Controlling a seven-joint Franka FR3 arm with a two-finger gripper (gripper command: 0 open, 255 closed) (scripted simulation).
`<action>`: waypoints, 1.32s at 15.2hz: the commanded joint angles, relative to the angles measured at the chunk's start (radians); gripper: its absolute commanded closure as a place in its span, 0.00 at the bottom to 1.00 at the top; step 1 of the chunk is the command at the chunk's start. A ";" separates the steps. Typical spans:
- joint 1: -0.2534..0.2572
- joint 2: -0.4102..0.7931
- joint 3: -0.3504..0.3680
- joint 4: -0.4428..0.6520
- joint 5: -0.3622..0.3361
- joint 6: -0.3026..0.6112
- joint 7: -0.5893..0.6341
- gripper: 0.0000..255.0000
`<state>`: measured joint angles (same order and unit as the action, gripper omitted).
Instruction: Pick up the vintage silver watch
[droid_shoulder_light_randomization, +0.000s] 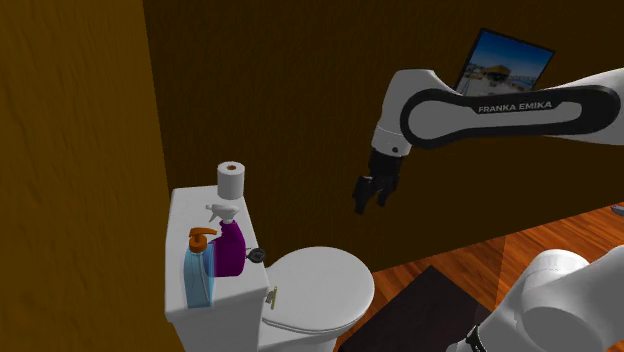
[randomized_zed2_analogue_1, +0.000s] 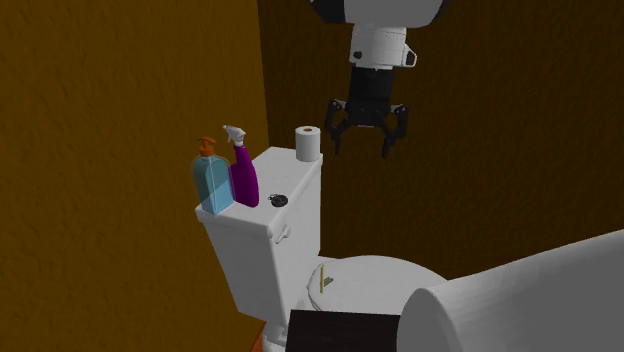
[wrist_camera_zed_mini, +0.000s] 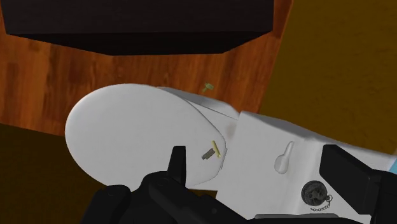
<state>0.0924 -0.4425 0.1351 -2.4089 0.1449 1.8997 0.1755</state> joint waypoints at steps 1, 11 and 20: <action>0.009 0.064 0.020 0.005 0.012 0.067 0.016 0.00; 0.048 0.416 0.097 0.147 0.014 0.312 0.105 0.00; 0.106 0.753 0.121 0.385 -0.050 0.440 0.200 0.00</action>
<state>0.1904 0.2711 0.2551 -2.0620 0.1037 2.3345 0.3632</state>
